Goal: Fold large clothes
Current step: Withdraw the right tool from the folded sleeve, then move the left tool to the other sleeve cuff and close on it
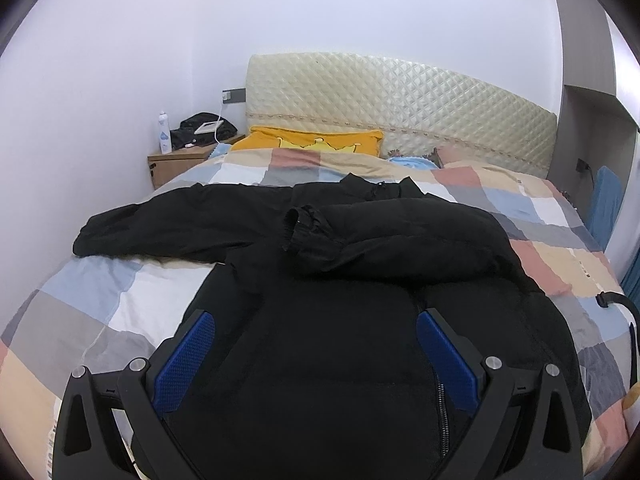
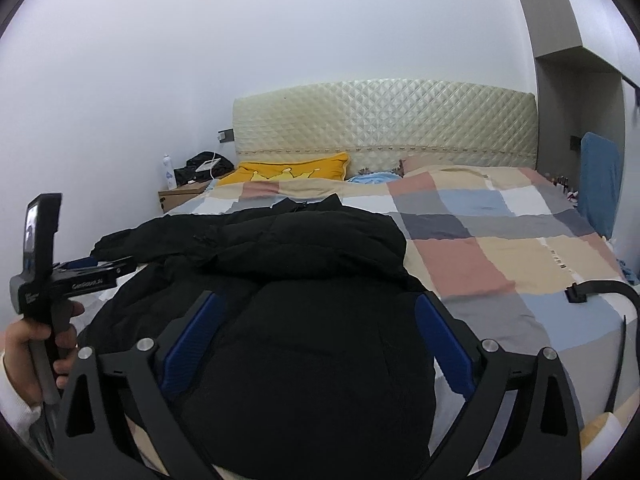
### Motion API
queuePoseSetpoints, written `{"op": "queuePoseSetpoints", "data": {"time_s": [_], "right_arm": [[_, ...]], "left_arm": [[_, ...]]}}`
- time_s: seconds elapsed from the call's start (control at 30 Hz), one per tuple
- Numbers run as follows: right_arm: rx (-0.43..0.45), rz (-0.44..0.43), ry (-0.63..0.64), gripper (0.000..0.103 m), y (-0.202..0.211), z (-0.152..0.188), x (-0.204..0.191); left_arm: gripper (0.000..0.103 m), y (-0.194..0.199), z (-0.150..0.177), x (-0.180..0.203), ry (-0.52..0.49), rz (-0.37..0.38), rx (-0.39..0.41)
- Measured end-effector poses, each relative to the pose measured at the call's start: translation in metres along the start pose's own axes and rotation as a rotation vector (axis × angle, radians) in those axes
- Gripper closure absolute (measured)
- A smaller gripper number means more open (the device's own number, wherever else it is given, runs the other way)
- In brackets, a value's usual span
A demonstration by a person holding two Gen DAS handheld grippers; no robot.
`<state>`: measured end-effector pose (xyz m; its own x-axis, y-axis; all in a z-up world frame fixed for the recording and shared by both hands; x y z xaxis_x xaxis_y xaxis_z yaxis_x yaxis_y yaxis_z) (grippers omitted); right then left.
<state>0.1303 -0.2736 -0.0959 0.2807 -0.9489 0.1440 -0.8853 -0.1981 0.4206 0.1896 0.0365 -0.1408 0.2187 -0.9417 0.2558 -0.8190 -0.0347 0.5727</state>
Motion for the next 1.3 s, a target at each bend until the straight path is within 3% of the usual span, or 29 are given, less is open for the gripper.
{"op": "queuePoseSetpoints", "data": {"time_s": [0.17,0.6,0.77,0.97,1.3], "right_arm": [[0.034,0.012,-0.009,0.0,0.009,-0.002,0.005],[-0.006,-0.003,-0.037,0.0,-0.009,0.008,0.009],[-0.002,-0.015,-0.042,0.0,-0.011,0.009,0.01],[-0.014,-0.008,-0.065,0.0,-0.015,0.013,0.014],[-0.042,-0.013,-0.092,0.0,-0.024,0.019,0.014]], "left_arm": [[0.001,0.0,0.001,0.002,-0.011,0.005,0.002],[0.001,-0.009,-0.021,-0.008,0.019,0.032,-0.028],[0.001,-0.013,-0.051,-0.029,0.076,0.019,-0.043],[0.001,-0.024,-0.098,-0.065,0.094,-0.064,-0.033],[0.001,-0.058,-0.203,-0.165,0.166,-0.146,-0.056]]}}
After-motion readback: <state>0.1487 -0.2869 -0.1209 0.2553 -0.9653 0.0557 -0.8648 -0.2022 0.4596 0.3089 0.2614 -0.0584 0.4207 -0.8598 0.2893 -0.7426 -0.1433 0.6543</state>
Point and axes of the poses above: each gripper's, at about its wrist camera, not at the fingertips, and y roughly against the way its jaws point, x to its right, z to its underside, the point moved 5 cm from there along -y, roughly the way its jaws point, and after that the axes turned 15 degrees about y, right-handed, at the moved point
